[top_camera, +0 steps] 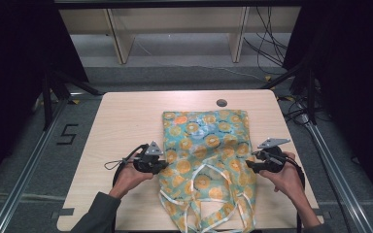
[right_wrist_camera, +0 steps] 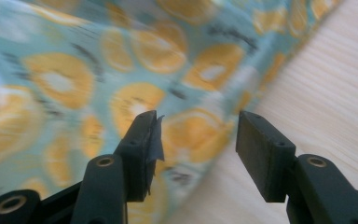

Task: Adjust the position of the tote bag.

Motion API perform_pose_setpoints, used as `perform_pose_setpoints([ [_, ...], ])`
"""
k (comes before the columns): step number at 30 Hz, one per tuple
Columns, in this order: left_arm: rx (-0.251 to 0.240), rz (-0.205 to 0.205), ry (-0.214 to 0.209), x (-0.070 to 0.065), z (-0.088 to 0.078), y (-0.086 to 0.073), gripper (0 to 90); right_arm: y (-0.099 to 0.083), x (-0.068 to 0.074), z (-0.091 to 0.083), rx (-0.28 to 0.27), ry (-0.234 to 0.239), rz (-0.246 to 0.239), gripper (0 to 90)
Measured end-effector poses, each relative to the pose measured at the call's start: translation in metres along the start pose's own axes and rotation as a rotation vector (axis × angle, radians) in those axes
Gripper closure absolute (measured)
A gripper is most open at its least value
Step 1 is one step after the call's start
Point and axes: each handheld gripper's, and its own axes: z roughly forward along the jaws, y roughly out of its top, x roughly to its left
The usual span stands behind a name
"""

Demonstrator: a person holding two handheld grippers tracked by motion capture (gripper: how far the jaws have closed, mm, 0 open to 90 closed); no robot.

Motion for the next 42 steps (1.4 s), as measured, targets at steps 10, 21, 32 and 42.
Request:
perform_pose_setpoints([
  [10,-0.073,-0.007,-0.123,-0.046,-0.045,0.025,45.5,0.007,0.046,-0.016,-0.081,0.159,-0.069,49.4],
  [21,0.014,0.082,-0.217,-0.091,-0.043,-0.003,25.3,0.006,0.069,-0.013,-0.021,0.231,-0.117,48.0],
  [32,0.042,0.252,-0.178,-0.110,-0.029,-0.014,25.6,0.004,0.075,-0.003,0.009,0.234,-0.147,44.5],
  [42,0.076,0.364,-0.067,-0.117,-0.010,-0.009,50.6,0.004,0.083,0.005,0.049,0.198,-0.230,73.6],
])
